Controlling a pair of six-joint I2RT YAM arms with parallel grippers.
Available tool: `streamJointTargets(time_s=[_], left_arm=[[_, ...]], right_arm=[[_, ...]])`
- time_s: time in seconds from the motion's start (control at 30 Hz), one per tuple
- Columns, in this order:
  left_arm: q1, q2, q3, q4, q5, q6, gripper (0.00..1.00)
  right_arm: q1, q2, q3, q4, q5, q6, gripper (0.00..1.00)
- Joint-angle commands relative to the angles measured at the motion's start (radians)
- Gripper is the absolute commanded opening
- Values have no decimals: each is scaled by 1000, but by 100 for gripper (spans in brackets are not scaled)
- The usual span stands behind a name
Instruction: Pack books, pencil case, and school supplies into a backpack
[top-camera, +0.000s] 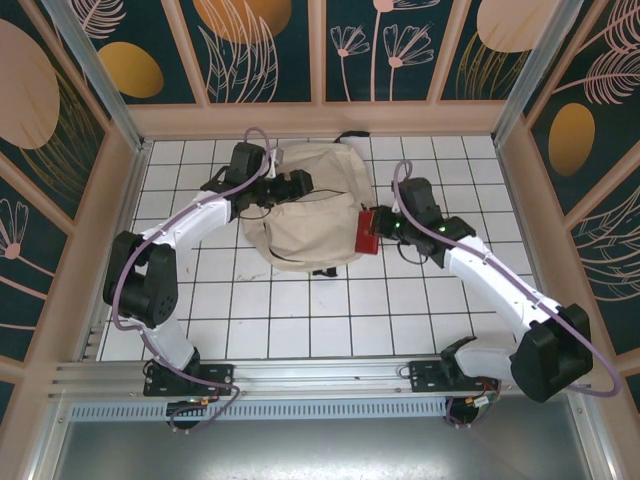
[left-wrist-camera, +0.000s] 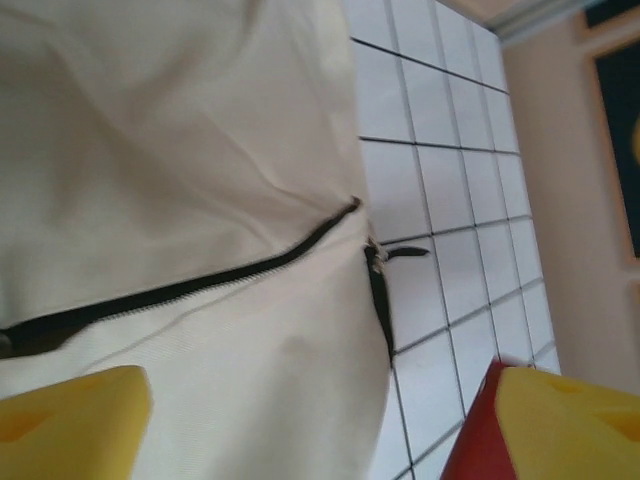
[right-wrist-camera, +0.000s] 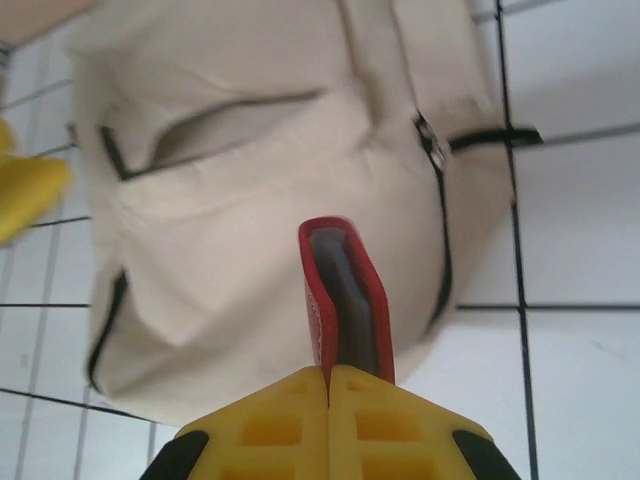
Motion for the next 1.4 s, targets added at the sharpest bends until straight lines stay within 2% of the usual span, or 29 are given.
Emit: streamJointTargets(time_s=[0.0, 0.2, 0.4, 0.73, 0.87, 0.93, 1.03, 1.23, 1.33, 1.37], left_arm=[[4, -61, -54, 224, 146, -50, 98], [4, -89, -87, 361, 252, -119, 98], [0, -85, -104, 496, 324, -186, 98], [-35, 47, -9, 515, 342, -188, 98], [-39, 78, 13, 615, 396, -238, 95], [-41, 91, 22, 640, 405, -252, 89], [-40, 90, 15, 676, 420, -269, 75], [-39, 64, -1, 712, 414, -289, 37], [-39, 59, -9, 746, 406, -327, 14], [-39, 57, -10, 747, 402, -331, 9]], right_arm=[[-46, 24, 94, 91, -158, -99, 0], [-165, 130, 152, 315, -480, -42, 0], [-228, 234, 190, 502, -686, 96, 0], [-252, 327, 207, 717, -854, 297, 0], [-252, 357, 210, 775, -895, 355, 0], [-252, 373, 209, 813, -911, 393, 0], [-255, 391, 220, 821, -914, 411, 0], [-270, 419, 228, 804, -910, 413, 0], [-283, 430, 216, 805, -914, 410, 0], [-294, 429, 208, 804, -912, 405, 5]])
